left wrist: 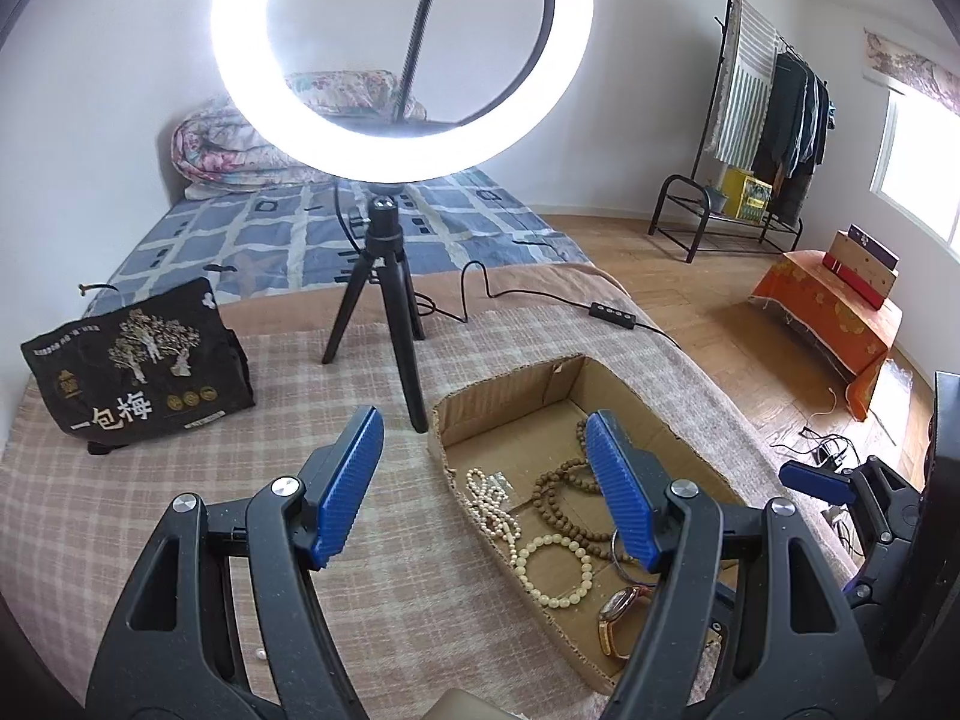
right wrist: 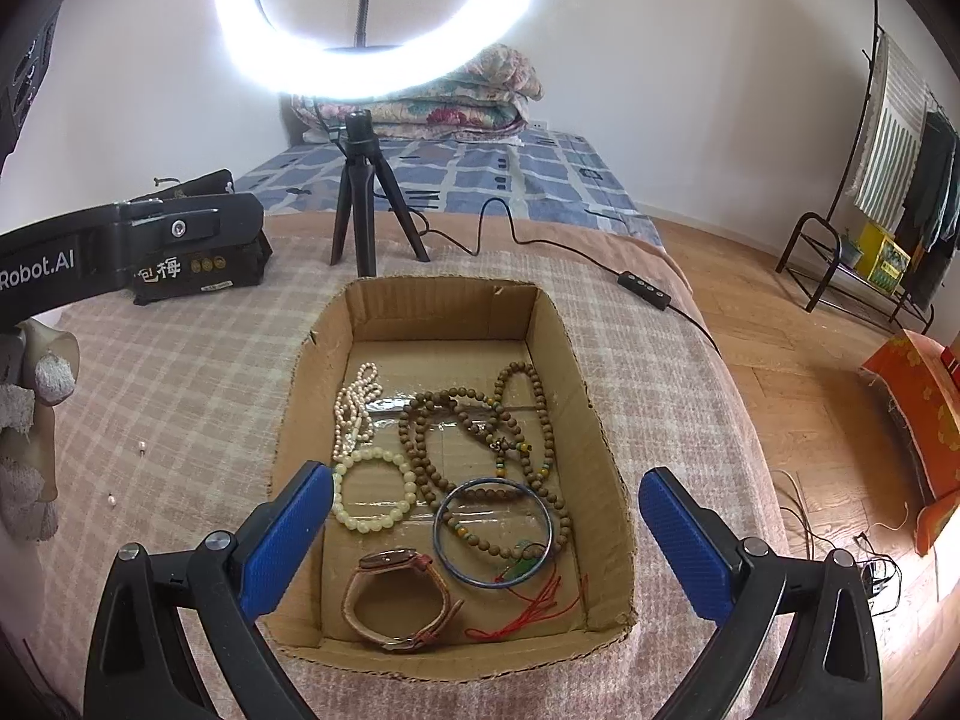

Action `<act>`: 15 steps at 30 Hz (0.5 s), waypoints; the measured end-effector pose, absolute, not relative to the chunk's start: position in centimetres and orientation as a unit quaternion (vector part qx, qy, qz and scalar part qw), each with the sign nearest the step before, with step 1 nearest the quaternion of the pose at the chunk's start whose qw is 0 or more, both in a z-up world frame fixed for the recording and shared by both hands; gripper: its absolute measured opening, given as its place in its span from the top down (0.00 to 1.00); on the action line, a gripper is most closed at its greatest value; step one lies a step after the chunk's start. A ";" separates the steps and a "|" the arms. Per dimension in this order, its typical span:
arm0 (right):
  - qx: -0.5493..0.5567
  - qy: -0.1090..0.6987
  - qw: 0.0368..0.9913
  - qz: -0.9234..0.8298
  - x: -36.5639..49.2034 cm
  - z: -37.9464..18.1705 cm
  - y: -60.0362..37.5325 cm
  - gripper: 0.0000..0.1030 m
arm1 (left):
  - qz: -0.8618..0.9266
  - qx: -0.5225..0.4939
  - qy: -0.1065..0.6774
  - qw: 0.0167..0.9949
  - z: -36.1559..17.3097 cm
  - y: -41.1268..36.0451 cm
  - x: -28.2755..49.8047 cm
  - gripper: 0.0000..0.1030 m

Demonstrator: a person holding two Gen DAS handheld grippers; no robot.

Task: Organize jewelry
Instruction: 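Withdraw both open tools from the box toward the loose pearl studs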

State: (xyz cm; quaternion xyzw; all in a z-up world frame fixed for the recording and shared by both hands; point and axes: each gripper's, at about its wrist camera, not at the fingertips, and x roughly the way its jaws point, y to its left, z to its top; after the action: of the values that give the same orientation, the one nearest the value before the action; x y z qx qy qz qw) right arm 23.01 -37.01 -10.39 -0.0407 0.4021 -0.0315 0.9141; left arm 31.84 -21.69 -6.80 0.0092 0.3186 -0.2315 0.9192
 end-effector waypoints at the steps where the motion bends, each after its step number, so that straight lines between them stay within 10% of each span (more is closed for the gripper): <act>1: -0.042 0.401 0.915 -0.031 22.9 -10.2 -36.8 0.00 | -0.231 0.009 0.316 0.920 -6.5 -21.4 31.7 0.30; 15: -0.011 0.387 0.922 0.002 22.1 -7.6 -34.6 0.00 | -0.202 0.001 0.292 0.935 -3.7 -12.1 29.1 0.30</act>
State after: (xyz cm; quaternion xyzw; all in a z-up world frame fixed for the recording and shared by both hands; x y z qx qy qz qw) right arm 22.14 -34.56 -7.55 -0.0107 0.3872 0.0015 0.9220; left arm 29.14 -12.07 -3.66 0.0014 0.2915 -0.2023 0.9349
